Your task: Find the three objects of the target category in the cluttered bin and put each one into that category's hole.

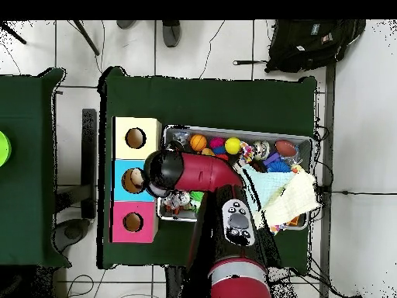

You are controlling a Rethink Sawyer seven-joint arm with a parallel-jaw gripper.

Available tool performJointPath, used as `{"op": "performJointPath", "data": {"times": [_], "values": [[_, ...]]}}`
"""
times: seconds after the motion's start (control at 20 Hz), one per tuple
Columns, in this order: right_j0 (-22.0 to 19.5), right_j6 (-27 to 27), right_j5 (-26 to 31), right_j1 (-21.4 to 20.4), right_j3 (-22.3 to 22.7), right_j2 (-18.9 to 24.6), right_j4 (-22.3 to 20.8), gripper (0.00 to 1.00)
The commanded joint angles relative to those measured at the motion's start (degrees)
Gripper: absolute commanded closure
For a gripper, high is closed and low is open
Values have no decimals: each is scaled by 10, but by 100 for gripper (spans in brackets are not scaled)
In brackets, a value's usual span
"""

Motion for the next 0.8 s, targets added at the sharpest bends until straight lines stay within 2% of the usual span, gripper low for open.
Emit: {"op": "performJointPath", "data": {"times": [0.05, 0.35, 0.8], "values": [[10, 47, 93, -6, -61, -6, -14, 100], [13, 48, 132, -10, -81, -11, -10, 100], [12, 45, 164, -28, -76, -14, -6, 100]]}}
